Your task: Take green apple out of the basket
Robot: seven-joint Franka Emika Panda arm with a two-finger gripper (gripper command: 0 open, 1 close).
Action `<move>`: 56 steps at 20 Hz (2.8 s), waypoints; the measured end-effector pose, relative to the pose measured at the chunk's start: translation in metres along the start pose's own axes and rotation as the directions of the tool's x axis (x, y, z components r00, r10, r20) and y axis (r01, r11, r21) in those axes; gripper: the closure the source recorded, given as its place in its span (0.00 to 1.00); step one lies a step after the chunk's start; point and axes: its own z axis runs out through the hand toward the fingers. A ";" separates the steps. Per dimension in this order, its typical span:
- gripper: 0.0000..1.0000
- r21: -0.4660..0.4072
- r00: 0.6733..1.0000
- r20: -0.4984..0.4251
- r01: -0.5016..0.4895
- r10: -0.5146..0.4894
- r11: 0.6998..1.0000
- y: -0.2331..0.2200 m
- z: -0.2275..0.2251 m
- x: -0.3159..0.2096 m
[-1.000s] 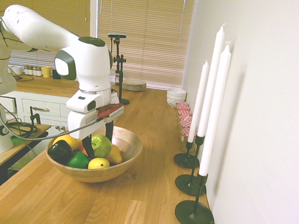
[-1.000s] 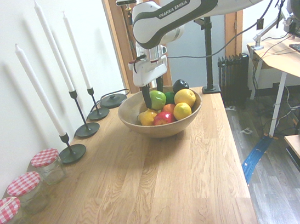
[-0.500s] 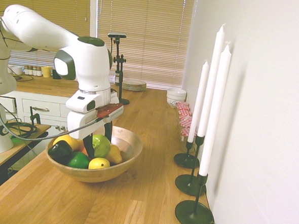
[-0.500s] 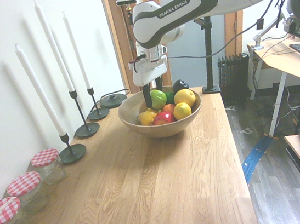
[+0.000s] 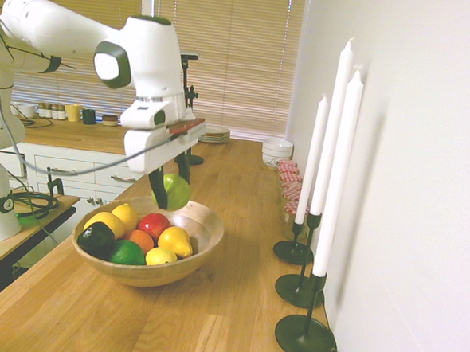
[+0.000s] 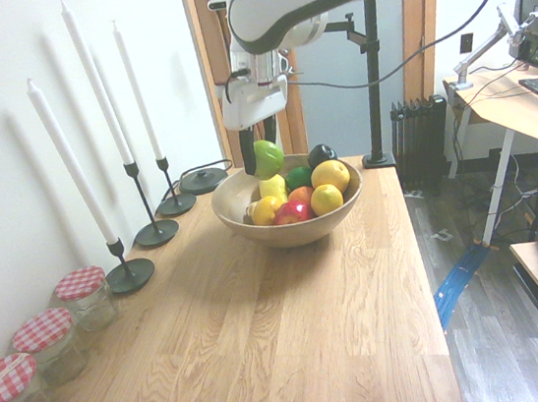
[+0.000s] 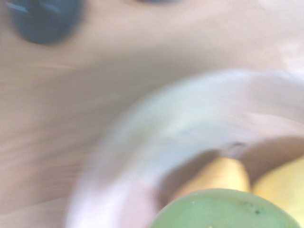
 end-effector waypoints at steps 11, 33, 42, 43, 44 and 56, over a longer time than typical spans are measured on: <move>1.00 -0.018 0.980 -0.044 0.193 -0.193 0.981 -0.135 -0.025 -0.177; 1.00 -0.191 0.983 0.029 0.181 -0.179 0.965 -0.117 0.178 -0.189; 1.00 -0.202 0.986 0.033 0.167 -0.164 0.965 -0.110 0.186 -0.181; 1.00 -0.202 0.986 0.033 0.167 -0.163 0.965 -0.109 0.188 -0.181; 1.00 -0.203 0.986 0.034 0.167 -0.163 0.965 -0.108 0.190 -0.181; 0.00 -0.208 0.986 0.038 0.168 -0.164 0.964 -0.106 0.195 -0.183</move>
